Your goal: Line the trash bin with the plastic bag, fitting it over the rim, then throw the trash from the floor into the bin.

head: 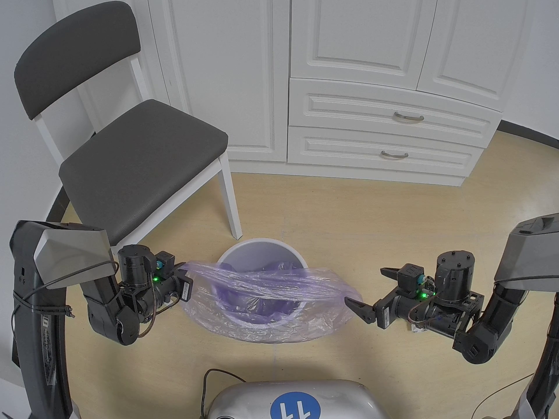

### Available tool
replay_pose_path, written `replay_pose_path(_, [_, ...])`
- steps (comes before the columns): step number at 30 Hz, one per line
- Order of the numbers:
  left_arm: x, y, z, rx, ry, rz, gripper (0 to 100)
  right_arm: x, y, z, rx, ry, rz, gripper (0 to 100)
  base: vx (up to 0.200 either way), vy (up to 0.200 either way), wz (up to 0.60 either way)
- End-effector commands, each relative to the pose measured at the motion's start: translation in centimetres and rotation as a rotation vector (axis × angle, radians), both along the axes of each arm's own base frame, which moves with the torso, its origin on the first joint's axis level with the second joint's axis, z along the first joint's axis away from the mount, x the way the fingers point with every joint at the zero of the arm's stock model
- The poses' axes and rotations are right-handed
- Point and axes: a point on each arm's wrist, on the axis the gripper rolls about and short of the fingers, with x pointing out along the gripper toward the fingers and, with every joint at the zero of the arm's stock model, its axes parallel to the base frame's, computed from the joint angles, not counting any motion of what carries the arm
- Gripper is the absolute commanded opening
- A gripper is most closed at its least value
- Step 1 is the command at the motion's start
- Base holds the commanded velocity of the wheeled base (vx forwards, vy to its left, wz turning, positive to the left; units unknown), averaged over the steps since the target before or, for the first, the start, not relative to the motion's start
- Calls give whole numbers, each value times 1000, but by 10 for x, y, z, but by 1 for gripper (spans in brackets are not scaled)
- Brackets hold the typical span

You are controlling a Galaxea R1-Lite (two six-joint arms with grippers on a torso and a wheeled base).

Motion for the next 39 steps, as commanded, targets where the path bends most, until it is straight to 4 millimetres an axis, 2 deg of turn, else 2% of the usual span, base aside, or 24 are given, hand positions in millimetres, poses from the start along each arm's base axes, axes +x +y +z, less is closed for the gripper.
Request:
replay_pose_path(1, [-6, -1, 6, -11, -9, -24, 0, -6, 44, 60, 221, 39, -40, 100, 0, 0, 0])
replay_pose_path(4, [-6, -1, 6, -10, -7, -24, 0, 1, 70, 55, 234, 124, -120, 100, 0, 0, 0])
replay_pose_path(5, [-6, -1, 6, -10, -7, -24, 0, 1, 70, 55, 234, 124, -120, 100, 0, 0, 0])
replay_pose_path(6, [-6, -1, 6, -10, -6, -24, 0, 7, 80, 41, 191, 143, -187, 100, 0, 0, 0])
replay_pose_path(8, [-6, -1, 6, -10, -6, -24, 0, 7, 81, 39, 187, 143, -193, 100, 0, 0, 0])
replay_pose_path(9, [-7, -2, 6, -10, -6, -26, 0, 16, 86, 17, 87, 107, -290, 100, 0, 0, 0])
replay_pose_path(12, [-8, -1, 6, -9, -3, -26, 0, 22, 81, 13, -22, 40, -338, 100, 0, 0, 0])
replay_pose_path(17, [-8, -1, 7, -10, -6, -26, 0, 28, 84, 13, 55, -50, -330, 100, 0, 0, 0])
replay_pose_path(20, [-8, -1, 7, -10, -6, -26, 0, 34, 83, -3, -1, -75, -349, 100, 0, 0, 0])
replay_pose_path(21, [-8, -3, 6, -9, -3, -31, 0, 35, 76, -11, -87, -109, -387, 100, 0, 0, 0])
replay_pose_path(24, [-10, -6, 5, -10, 1, -39, 0, 33, 79, -12, -105, -142, -387, 100, 0, 0, 0])
replay_pose_path(26, [-12, -10, 2, -16, 13, -47, 0, 28, 95, -20, -97, -134, -331, 100, 0, 0, 0])
replay_pose_path(29, [-10, -10, 0, -31, 21, -41, 0, 17, 108, -25, -142, -116, -265, 100, 0, 0, 0])
replay_pose_path(31, [-10, -9, 0, -34, 21, -37, 0, 10, 116, -20, -201, -111, -195, 100, 0, 0, 0])
replay_pose_path(32, [-11, -9, 0, -34, 21, -38, 100, 9, 117, -16, -211, -113, -179, 100, 0, 0, 0])
replay_pose_path(39, [-16, -9, 3, -39, -33, -62, 100, 2, 134, 0, -276, -173, -18, 100, 0, 0, 0])
